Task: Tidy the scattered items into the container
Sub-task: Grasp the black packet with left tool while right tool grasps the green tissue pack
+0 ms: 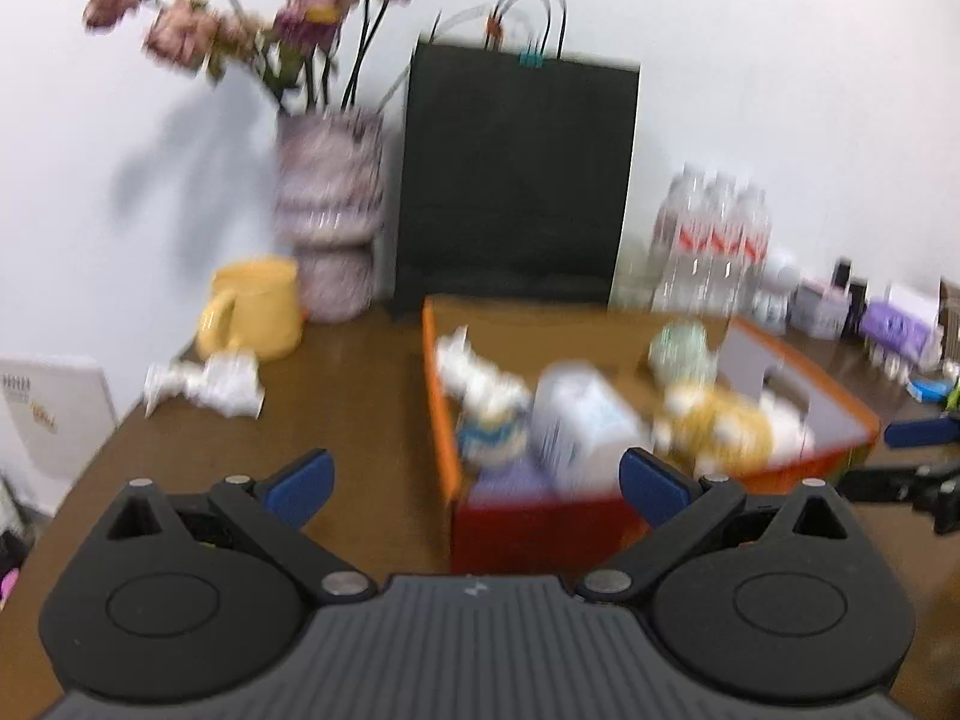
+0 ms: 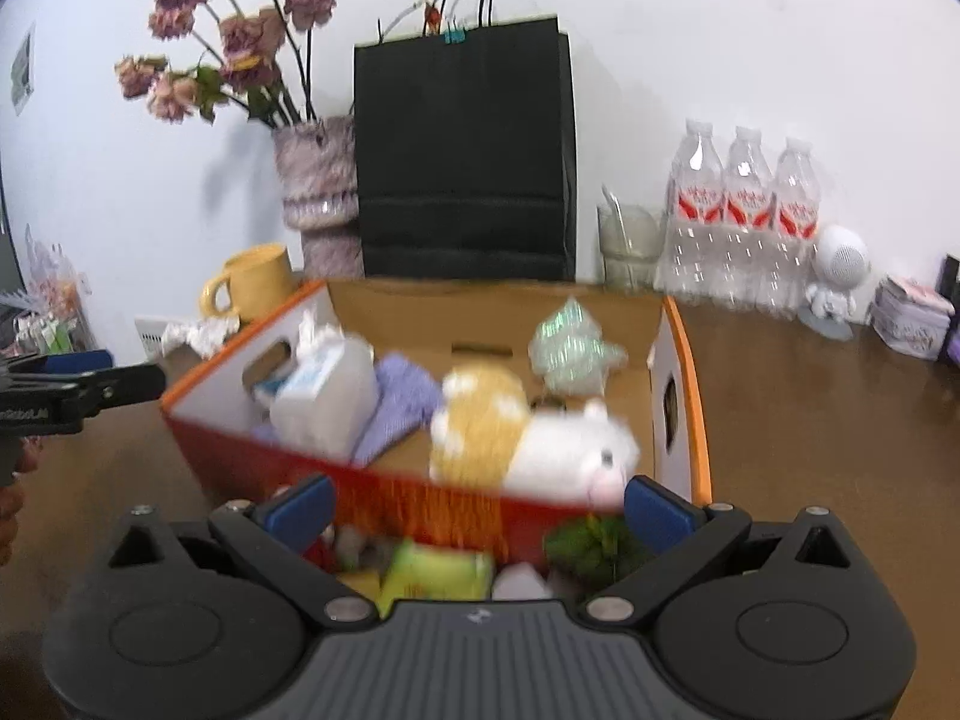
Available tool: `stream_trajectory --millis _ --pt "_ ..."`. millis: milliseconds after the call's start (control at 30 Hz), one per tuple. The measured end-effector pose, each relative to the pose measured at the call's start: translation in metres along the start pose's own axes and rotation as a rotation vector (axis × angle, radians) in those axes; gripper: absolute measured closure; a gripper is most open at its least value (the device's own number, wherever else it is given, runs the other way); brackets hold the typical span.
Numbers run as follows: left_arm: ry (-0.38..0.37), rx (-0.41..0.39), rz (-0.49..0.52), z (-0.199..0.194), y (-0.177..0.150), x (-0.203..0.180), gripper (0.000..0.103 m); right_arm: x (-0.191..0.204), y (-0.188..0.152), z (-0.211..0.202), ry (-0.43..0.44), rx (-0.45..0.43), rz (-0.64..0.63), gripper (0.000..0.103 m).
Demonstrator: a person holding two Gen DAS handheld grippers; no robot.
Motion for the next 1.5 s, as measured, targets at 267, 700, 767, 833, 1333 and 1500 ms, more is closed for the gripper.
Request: stream_trajectory --millis 267,700,767,833,1333,1500 --pt "-0.013 0.094 0.061 -0.007 -0.054 0.008 0.0 0.004 -0.044 0.015 -0.034 0.105 0.021 0.0" --pt "-0.074 0.188 0.185 0.004 -0.089 -0.003 0.055 0.023 -0.05 0.025 -0.048 0.11 0.038 0.004" --pt "-0.079 0.182 0.189 0.004 -0.089 -0.003 0.062 0.026 -0.049 0.028 -0.05 0.108 0.042 0.008" --pt "-0.079 0.176 0.183 0.004 -0.088 -0.002 0.071 0.027 -0.049 0.032 -0.049 0.114 0.05 0.013" --pt "-0.062 0.149 0.161 0.004 -0.087 -0.011 0.091 0.027 -0.058 0.029 -0.036 0.098 0.066 0.058" --pt "-0.063 0.119 0.139 -0.003 -0.082 -0.012 0.091 0.027 -0.059 0.019 -0.03 0.075 0.067 0.058"
Point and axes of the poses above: each gripper's, at about its wrist camera, not at the fingertips, and z roughly the way its jaws point, x to its left, y to its top, the point moved 9 cm from there along z, roughly the way its jaws point, and after that the axes turned 12 degrees about x, right-handed, at the moved point
